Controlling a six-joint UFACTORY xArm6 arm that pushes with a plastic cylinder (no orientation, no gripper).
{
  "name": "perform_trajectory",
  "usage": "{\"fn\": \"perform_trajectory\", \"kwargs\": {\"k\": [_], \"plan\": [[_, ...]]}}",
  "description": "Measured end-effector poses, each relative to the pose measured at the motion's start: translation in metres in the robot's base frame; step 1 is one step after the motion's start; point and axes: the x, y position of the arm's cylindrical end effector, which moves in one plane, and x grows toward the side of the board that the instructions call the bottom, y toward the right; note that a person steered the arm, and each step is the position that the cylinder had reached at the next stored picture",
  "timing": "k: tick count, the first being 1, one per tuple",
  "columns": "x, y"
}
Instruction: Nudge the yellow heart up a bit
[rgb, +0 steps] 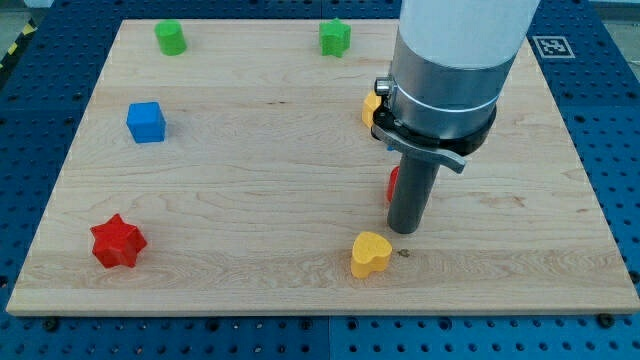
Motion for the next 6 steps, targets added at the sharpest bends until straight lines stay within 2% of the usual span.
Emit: {"fn": "perform_trajectory", "kwargs": {"k": [2,3,4,5,6], "plan": [[-0.052,0.0],[-0.028,0.0],[0.048,0.01],[0.081,0.01],[0.074,-0.038]]}}
